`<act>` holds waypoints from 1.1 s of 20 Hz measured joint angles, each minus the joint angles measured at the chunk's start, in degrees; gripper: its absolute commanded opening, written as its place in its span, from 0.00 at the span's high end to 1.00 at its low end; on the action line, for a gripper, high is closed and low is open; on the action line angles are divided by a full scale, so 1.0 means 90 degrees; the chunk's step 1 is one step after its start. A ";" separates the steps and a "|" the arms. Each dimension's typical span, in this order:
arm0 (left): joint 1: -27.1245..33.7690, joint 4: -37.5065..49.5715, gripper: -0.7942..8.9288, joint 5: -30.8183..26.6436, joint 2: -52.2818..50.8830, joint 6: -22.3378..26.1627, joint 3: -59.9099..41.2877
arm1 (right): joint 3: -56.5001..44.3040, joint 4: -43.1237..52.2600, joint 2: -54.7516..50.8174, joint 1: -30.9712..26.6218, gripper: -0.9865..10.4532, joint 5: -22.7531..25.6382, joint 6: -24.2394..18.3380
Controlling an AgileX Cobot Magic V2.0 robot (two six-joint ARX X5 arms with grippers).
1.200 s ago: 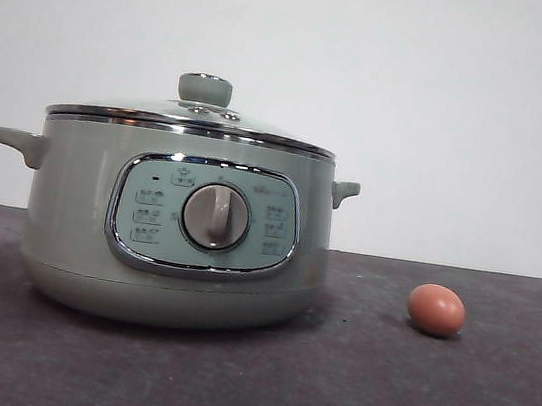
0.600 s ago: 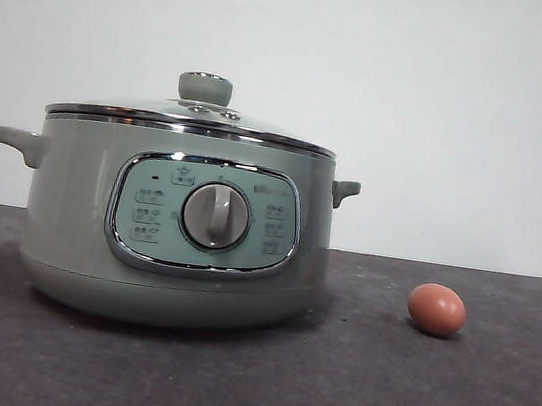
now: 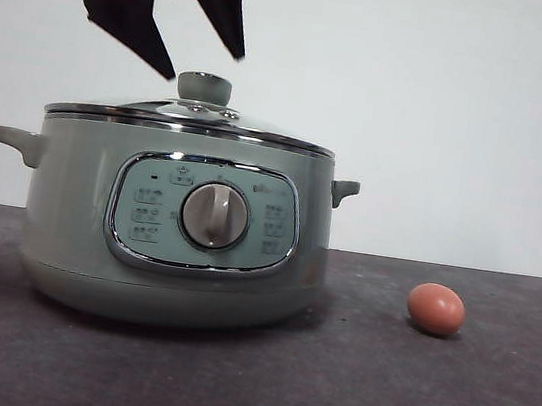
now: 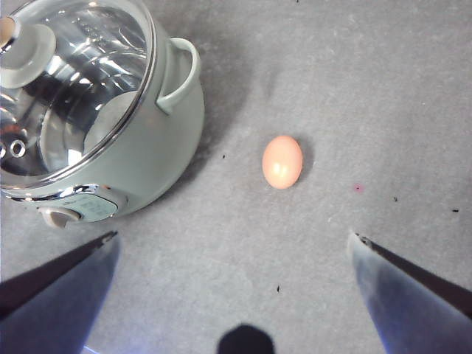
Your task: Pick up the egg,open the lid,put the egg in the pot,close the lid
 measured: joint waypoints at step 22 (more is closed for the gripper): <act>-0.0168 0.0007 0.90 -0.0160 0.0333 -0.0010 0.0000 | 0.0010 0.0095 0.0000 0.0000 0.39 0.0000 0.0000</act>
